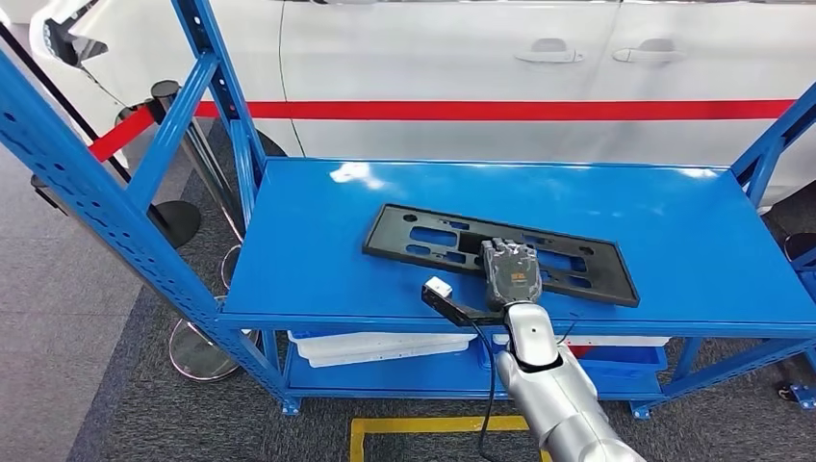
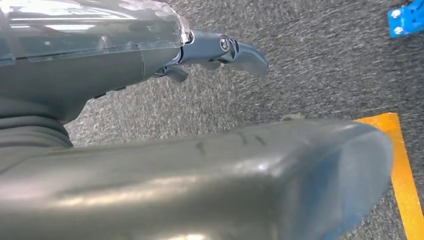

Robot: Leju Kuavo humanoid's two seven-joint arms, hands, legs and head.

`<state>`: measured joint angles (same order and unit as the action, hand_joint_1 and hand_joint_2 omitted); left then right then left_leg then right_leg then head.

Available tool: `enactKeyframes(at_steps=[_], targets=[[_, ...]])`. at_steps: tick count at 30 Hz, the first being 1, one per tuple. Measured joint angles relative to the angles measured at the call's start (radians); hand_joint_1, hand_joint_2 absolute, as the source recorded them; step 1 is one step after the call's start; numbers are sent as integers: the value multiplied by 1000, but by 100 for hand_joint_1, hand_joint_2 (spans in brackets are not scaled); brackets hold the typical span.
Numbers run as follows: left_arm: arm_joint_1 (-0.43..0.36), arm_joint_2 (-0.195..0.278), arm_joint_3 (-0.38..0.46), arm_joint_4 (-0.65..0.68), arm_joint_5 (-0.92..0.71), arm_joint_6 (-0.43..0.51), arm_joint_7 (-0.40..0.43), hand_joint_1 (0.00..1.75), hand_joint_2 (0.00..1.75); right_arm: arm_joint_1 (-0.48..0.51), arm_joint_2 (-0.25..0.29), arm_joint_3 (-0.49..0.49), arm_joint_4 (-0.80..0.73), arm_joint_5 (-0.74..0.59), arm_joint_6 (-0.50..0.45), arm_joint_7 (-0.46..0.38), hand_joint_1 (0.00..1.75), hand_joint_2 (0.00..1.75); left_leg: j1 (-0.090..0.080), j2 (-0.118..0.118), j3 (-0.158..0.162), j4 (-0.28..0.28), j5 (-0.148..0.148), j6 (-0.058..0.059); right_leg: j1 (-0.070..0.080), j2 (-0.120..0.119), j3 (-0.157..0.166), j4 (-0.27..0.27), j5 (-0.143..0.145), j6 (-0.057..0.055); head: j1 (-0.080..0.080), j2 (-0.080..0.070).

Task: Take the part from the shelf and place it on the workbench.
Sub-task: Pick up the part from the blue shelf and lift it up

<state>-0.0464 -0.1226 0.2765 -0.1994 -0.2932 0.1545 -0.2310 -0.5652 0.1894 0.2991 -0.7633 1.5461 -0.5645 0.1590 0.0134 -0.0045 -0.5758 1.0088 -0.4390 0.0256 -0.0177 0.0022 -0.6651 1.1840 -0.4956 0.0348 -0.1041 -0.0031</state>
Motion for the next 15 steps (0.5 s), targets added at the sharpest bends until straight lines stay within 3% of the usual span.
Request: enactKeyframes(at_steps=[2,3,7,9,11,12,13,14,15], targets=[[-2,-7,6,0,6,12,3,0,0,-42,10,12,62,-2,-14,-29,175,175,-3,0,3,2,-4,-8,3,0,60,-130,49,-9,0,0],[-3,-10,10,0,8,17,4,0,0,-58,14,17,89,-3,-18,-39,175,175,-4,0,3,2,-5,-13,6,1,74,-162,55,-14,0,0],[-3,-19,23,0,16,34,5,0,0,-117,32,38,181,-38,-35,-97,175,175,-1,0,-2,13,-16,-36,8,0,80,-181,59,-41,0,0],[-2,-24,32,0,25,50,3,0,0,-150,42,38,225,-135,-45,-187,175,175,1,0,-39,97,-66,-43,6,-2,84,-188,64,-55,0,0],[0,-28,44,0,35,64,0,0,0,-181,47,26,261,-279,-45,-323,175,175,1,1,-103,238,-131,-48,11,-2,84,-188,63,-61,0,0],[2,-30,50,0,39,69,-1,0,0,-196,48,17,276,-340,-43,-378,175,175,1,1,-125,288,-144,-49,13,-1,85,-188,63,-63,0,0],[4,-31,55,0,41,72,-2,0,0,-211,51,8,287,-381,-41,-412,175,175,1,1,-129,299,-138,-50,15,1,87,-188,62,-63,0,0],[5,-32,60,0,42,73,-3,0,0,-224,53,0,297,-404,-39,-427,175,175,2,1,-114,267,-113,-50,15,2,89,-187,62,-62,0,0],[5,-33,64,0,42,74,-3,0,0,-234,55,-8,305,-416,-38,-433,175,175,3,2,-80,200,-78,-49,15,3,90,-185,61,-61,0,0]])
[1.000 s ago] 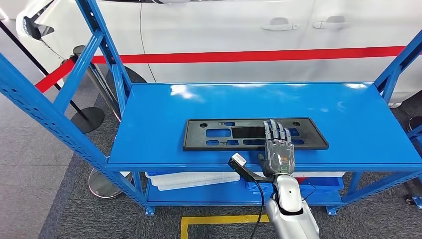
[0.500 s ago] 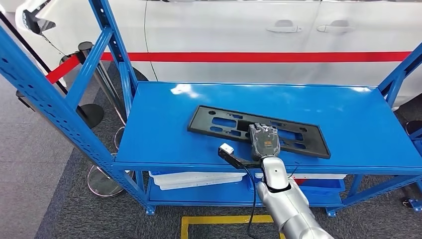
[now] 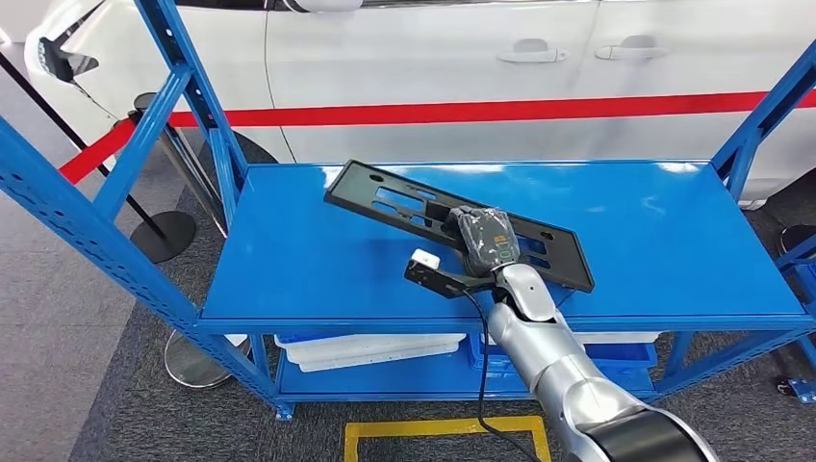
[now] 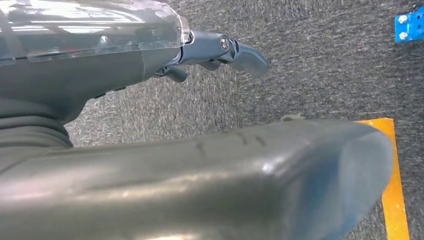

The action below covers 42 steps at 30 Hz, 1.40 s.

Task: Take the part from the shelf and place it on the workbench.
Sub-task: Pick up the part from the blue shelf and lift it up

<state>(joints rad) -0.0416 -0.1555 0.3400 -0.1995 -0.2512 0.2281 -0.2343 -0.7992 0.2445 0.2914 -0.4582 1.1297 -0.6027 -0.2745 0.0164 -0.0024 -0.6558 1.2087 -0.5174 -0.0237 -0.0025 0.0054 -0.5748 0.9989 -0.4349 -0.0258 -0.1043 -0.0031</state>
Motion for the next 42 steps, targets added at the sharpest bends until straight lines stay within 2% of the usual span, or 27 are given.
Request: enactKeyframes(at_steps=[2,3,6,7,9,11,12,13,14,15,17,18,20,22,23,24,26,27,28,29,30,31,33,34,38,40,42], targets=[[-2,-4,5,0,0,0,-1,0,0,-11,2,-10,12,-8,2,-4,175,175,2,2,65,-135,49,5,4,2,-1,8,-4,8,0,0],[-2,-6,7,0,0,0,-2,0,0,-13,4,-14,16,-10,3,-7,175,175,2,1,82,-172,58,11,7,2,-2,12,-6,13,0,0],[-1,-9,15,0,9,12,-2,0,0,-20,6,-35,21,-110,41,-97,175,175,1,-2,86,-184,64,31,9,5,-3,12,-5,29,0,0],[-1,-11,21,0,15,20,-3,0,0,-24,6,-50,16,-199,72,-156,175,175,2,0,87,-186,66,37,8,5,-6,20,-11,34,0,0],[0,-13,35,0,28,39,-6,0,0,-34,-5,-80,-20,-462,163,-233,175,175,6,6,88,-190,71,47,6,3,-35,89,-58,46,0,0],[1,-14,51,0,37,54,-8,0,0,-30,-44,-85,-108,-781,261,-211,175,175,6,9,86,-191,71,53,2,1,-93,221,-124,57,0,0],[2,-14,59,0,42,60,-9,0,0,-17,-81,-74,-171,-933,291,-179,175,175,5,7,84,-191,72,55,1,0,-115,273,-142,59,0,0],[3,-14,69,0,46,64,-10,0,0,5,-130,-55,-245,-1079,303,-146,175,175,3,4,82,-191,73,57,0,0,-121,293,-143,59,1,0],[6,-15,78,0,52,68,-13,0,0,30,-190,-32,-324,-1214,302,-115,175,175,0,-1,81,-191,75,60,1,0,-108,272,-128,55,1,0],[9,-16,87,0,59,71,-18,0,0,58,-256,-9,-405,-1337,291,-92,175,175,-5,-7,80,-191,77,62,4,-1,-74,212,-100,46,1,0],[17,-23,107,1,71,74,-35,0,0,139,-406,19,-575,-1548,269,-67,175,175,-12,-18,79,-193,83,66,18,-8,5,62,-52,15,-1,0],[19,-27,115,1,75,75,-44,0,0,197,-482,21,-657,-1628,261,-68,175,175,-13,-25,78,-194,85,66,25,-13,30,13,-40,1,-2,0],[25,-34,131,2,80,79,-61,0,0,346,-619,1,-816,-1741,255,-90,175,175,-14,-35,76,-198,89,59,30,-21,40,-15,-33,-11,-5,0],[31,-36,148,2,87,87,-72,0,0,516,-725,-54,-964,-1806,255,-134,175,175,-17,-34,76,-197,82,52,24,-23,47,-34,-21,-6,-4,0],[34,-37,157,2,91,91,-75,0,0,603,-767,-91,-1035,-1826,256,-157,175,175,-19,-27,69,-178,64,47,18,-23,52,-44,-15,-3,-4,0],[35,-36,165,2,94,94,-78,0,0,682,-797,-127,-1095,-1839,258,-176,175,175,-20,-20,54,-140,37,43,12,-23,56,-53,-11,0,-4,0],[34,-34,178,2,96,97,-79,0,0,804,-838,-186,-1186,-1851,260,-195,175,175,-16,-8,0,-11,-35,35,9,-19,56,-53,-12,1,-4,0],[34,-33,183,2,97,98,-79,0,0,843,-851,-206,-1217,-1852,260,-195,175,175,-13,-6,-25,46,-58,31,8,-16,55,-50,-14,2,-5,0],[33,-33,186,2,98,99,-80,0,0,874,-862,-222,-1243,-1851,260,-194,175,175,-12,-5,-38,77,-63,28,7,-11,54,-47,-17,3,-4,0],[32,-32,188,2,98,99,-80,0,0,898,-871,-234,-1265,-1850,259,-192,175,175,-11,-4,-33,69,-49,26,6,-8,53,-42,-20,5,-5,0],[31,-32,190,2,98,99,-80,0,0,917,-878,-243,-1282,-1849,259,-189,175,175,-11,-4,-9,22,-19,27,5,-4,54,-36,-24,8,-5,0],[29,-31,193,2,98,99,-80,0,0,932,-884,-249,-1296,-1847,258,-187,175,175,-12,-4,26,-51,16,31,4,-2,55,-30,-30,11,-5,0],[24,-29,198,2,99,99,-82,0,0,959,-895,-263,-1319,-1851,263,-185,175,175,-15,-4,83,-164,54,44,6,0,52,-17,-39,20,-5,0],[21,-29,201,2,101,99,-85,0,0,977,-901,-272,-1330,-1860,273,-189,175,175,-18,-4,95,-189,57,50,5,-1,50,-13,-43,26,-5,0],[21,-28,215,2,115,106,-106,0,0,1137,-921,-352,-1403,-1911,366,-262,175,175,-19,-12,104,-210,64,70,-2,-7,48,2,-62,49,-4,0],[23,-28,225,2,121,111,-114,0,0,1238,-918,-413,-1449,-1955,456,-311,175,175,-14,-7,111,-220,70,77,-7,-5,10,84,-114,60,-4,0],[26,-29,234,2,124,113,-120,0,0,1332,-899,-470,-1494,-2000,545,-357,175,175,-14,0,111,-221,69,78,-14,-5,-61,218,-174,73,-4,0]])
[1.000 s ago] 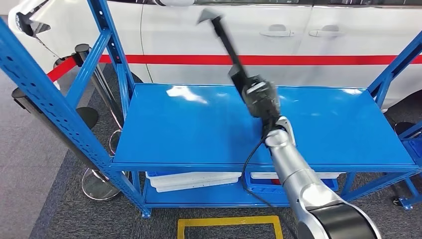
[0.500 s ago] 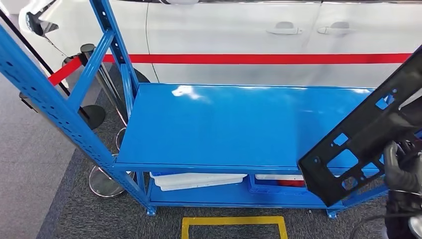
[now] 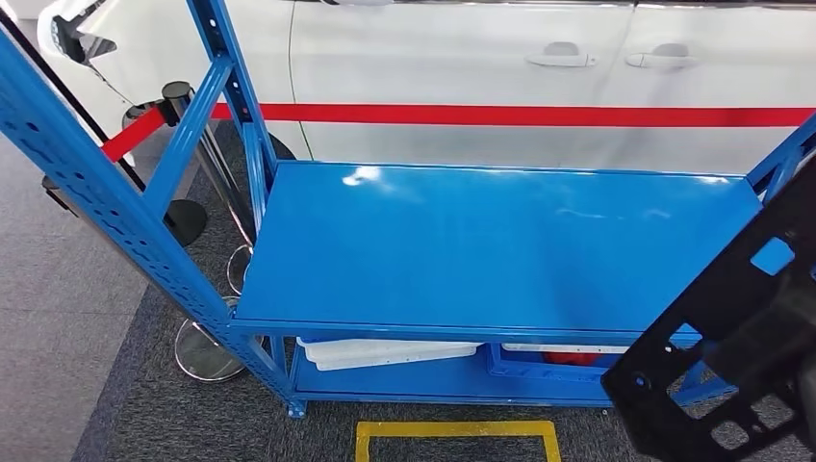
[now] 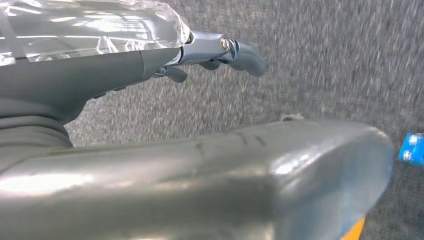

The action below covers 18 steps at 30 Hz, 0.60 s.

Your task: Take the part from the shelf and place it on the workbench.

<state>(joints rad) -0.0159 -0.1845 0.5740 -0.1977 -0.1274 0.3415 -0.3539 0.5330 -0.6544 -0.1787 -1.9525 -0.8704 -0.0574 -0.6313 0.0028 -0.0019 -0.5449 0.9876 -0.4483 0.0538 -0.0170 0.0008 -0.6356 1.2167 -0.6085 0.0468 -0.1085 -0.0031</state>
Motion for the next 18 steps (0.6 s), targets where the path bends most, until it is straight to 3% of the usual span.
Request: enactKeyframes(at_steps=[1,2,3,5,7,10,12,14,16,17,18], targets=[[1,0,3,0,1,0,-2,0,0,39,15,-20,-20,-6,29,-16,175,175,0,5,0,1,-2,-2,-5,0,-26,44,-9,5,0,0],[3,-1,7,0,2,0,-5,0,0,67,36,-33,-37,7,49,-29,175,175,1,12,1,2,-4,-4,-9,-1,-33,47,4,10,0,0],[4,-1,11,0,2,0,-6,0,0,82,64,-40,-48,40,66,-39,175,175,3,21,1,3,-7,-8,-13,-5,-19,9,35,14,0,0],[5,0,19,0,3,-2,-8,0,0,69,157,-37,-57,167,124,-53,175,175,7,41,4,8,-15,-19,-17,-32,44,-129,110,18,0,0],[4,2,25,0,2,-11,-5,0,0,24,290,-17,-55,328,215,-60,175,175,5,62,8,12,-22,-36,-13,-51,79,-210,147,6,0,0],[-6,3,28,0,-4,-30,12,0,0,-32,457,14,-52,461,311,-61,175,175,4,87,14,14,-27,-59,-10,-27,68,-210,156,-24,0,0],[-11,6,29,0,-8,-36,22,0,0,-61,526,22,-52,474,328,-62,175,175,8,65,3,53,-67,-70,-11,-11,58,-212,167,-44,0,0],[-13,10,29,0,-11,-41,28,0,0,-87,578,27,-54,478,336,-62,175,175,9,25,-40,168,-154,-72,-5,5,41,-213,180,-60,0,0],[-12,12,29,0,-13,-46,33,0,0,-102,619,32,-57,486,343,-61,175,175,8,10,-77,284,-217,-67,4,24,22,-212,194,-67,0,0],[-12,13,29,0,-15,-48,35,0,0,-107,635,34,-58,492,345,-61,175,175,7,9,-73,298,-220,-62,8,36,13,-212,202,-68,0,0],[-12,13,29,0,-16,-51,37,0,0,-111,650,35,-59,501,346,-61,175,175,5,6,-51,271,-204,-55,13,48,5,-211,210,-68,0,0]])
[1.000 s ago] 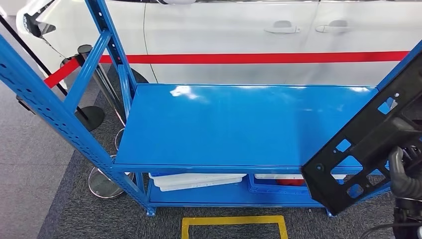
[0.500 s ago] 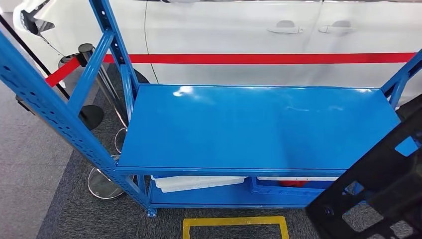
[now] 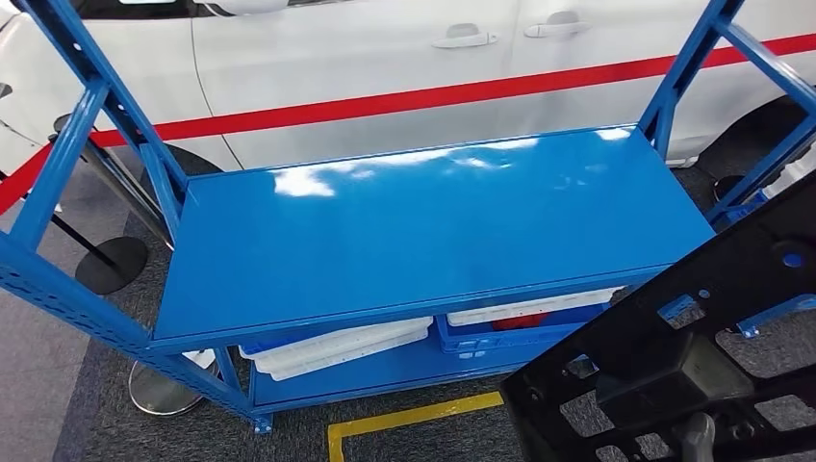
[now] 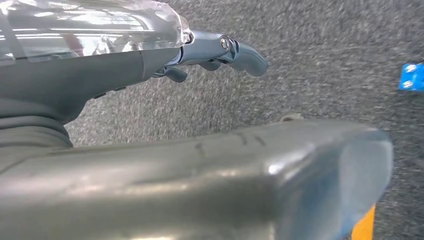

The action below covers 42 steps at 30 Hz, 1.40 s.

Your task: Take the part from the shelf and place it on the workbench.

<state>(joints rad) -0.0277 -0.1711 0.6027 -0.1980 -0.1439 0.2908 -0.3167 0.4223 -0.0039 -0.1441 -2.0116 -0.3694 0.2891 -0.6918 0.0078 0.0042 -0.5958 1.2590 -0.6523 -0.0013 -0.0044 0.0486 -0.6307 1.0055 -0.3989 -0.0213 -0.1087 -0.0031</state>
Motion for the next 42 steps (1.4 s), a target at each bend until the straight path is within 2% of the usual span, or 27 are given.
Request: enactKeyframes(at_steps=[2,4,5,7,8,10,12,13,14,15,16,18,20,22,23,25,26,27,28,29,30,31,34,36,38,40,42], targets=[[-1,4,0,0,-3,-6,3,0,0,-5,27,0,-7,21,2,0,175,175,-6,-31,88,-144,54,21,5,23,-15,2,17,1,0,0],[-2,9,0,0,-6,-12,5,0,0,-9,49,0,-16,35,5,1,175,175,-16,-72,150,-256,91,39,8,42,-25,3,32,9,1,0],[-3,11,0,0,-7,-13,6,0,0,-11,58,1,-19,39,6,1,175,175,-20,-80,157,-273,97,43,6,51,-27,2,40,14,1,0],[-3,11,0,0,-9,-16,8,0,0,-11,72,1,-25,44,9,2,175,175,-24,-59,153,-276,114,46,4,69,-32,-1,55,27,0,0],[-4,11,0,0,-11,-18,9,0,0,-9,78,0,-29,47,11,1,175,175,-23,-45,148,-279,124,49,3,62,-37,3,50,31,0,0],[-3,12,0,0,-15,-23,12,0,0,-10,90,-2,-37,55,17,2,175,175,-17,-15,133,-285,144,58,0,15,-63,64,-15,38,0,0],[0,13,0,0,-19,-29,13,0,0,-13,103,-4,-40,63,24,4,175,175,-17,18,114,-284,157,62,-10,-31,-102,193,-114,54,1,0],[1,13,0,0,-21,-31,14,0,0,-13,108,-5,-40,65,26,5,175,175,-17,34,104,-283,163,60,-15,-39,-114,253,-143,63,1,0],[2,13,0,0,-22,-33,14,0,0,-12,113,-7,-40,66,27,6,175,175,-17,51,93,-281,168,57,-21,-44,-112,289,-151,71,1,0],[3,13,0,0,-23,-34,15,0,0,-12,116,-9,-40,66,27,6,175,175,-16,67,83,-277,172,55,-26,-48,-92,290,-140,77,1,0],[3,13,0,0,-23,-34,15,0,0,-12,119,-10,-40,67,28,6,175,175,-15,82,73,-273,175,51,-30,-55,-52,253,-119,82,1,0],[0,14,-1,0,-23,-36,15,0,0,-13,124,-11,-43,68,28,6,175,175,-16,106,59,-261,178,44,-31,-95,62,109,-95,84,1,0],[-2,14,-1,0,-23,-36,15,0,0,-15,128,-11,-48,68,29,7,175,175,-17,125,55,-252,181,32,-22,-125,126,13,-100,69,-1,0],[-6,15,-1,0,-23,-36,15,0,0,-15,132,-14,-52,68,29,7,175,175,-16,144,57,-251,187,19,-14,-113,123,-1,-100,45,-3,0],[-7,15,-1,0,-23,-36,15,0,0,-14,135,-15,-54,68,29,6,175,175,-13,136,55,-246,184,11,-14,-104,118,-7,-95,35,-3,0],[-6,15,-1,0,-23,-37,16,0,0,-14,139,-17,-56,68,30,6,175,175,-8,79,37,-200,137,0,-16,-83,103,-14,-76,15,-3,0],[-3,15,-1,0,-23,-37,16,0,0,-15,142,-18,-56,68,30,6,175,175,-5,41,19,-149,94,-3,-16,-72,93,-14,-67,8,-3,0],[0,15,-1,0,-23,-37,16,0,0,-16,143,-18,-56,68,30,6,175,175,-4,17,-2,-85,49,-4,-14,-59,81,-13,-59,2,-3,0],[3,15,-1,0,-23,-37,16,0,0,-17,145,-18,-56,68,30,6,175,175,-4,7,-19,-24,16,-3,-11,-45,70,-11,-51,0,-3,0],[5,15,-1,0,-23,-37,16,0,0,-16,146,-18,-56,68,30,6,175,175,-4,3,-26,14,1,-3,-9,-30,58,-8,-44,-1,-3,0],[5,15,-1,0,-23,-37,16,0,0,-16,148,-18,-56,68,30,6,175,175,-4,2,-15,17,7,-1,-7,-14,46,-5,-37,1,-3,0],[5,15,-1,0,-24,-38,16,0,0,-15,149,-18,-56,69,30,6,175,175,-4,-2,15,-23,30,1,-6,2,36,-1,-30,3,-3,0],[4,17,-1,0,-27,-44,17,0,0,-12,155,-21,-59,75,32,6,175,175,-5,-55,135,-221,98,13,-7,42,12,12,-15,16,-3,0],[3,20,-2,0,-31,-49,17,0,0,-7,164,-27,-65,82,38,6,175,175,-8,-76,152,-261,104,17,-8,62,3,16,-3,29,-3,0],[1,20,-3,0,-36,-52,18,0,0,-1,174,-35,-73,86,48,6,175,175,-7,-56,143,-265,116,25,-8,80,-4,14,10,43,-3,0],[0,21,-4,0,-40,-55,19,0,0,4,181,-47,-80,87,57,5,175,175,-3,-25,130,-272,132,39,-5,46,-24,47,-26,51,-2,0],[2,22,-5,0,-43,-55,20,0,0,6,184,-58,-84,87,66,6,175,175,-6,7,112,-273,145,47,-6,-16,-61,152,-118,58,-2,0]])
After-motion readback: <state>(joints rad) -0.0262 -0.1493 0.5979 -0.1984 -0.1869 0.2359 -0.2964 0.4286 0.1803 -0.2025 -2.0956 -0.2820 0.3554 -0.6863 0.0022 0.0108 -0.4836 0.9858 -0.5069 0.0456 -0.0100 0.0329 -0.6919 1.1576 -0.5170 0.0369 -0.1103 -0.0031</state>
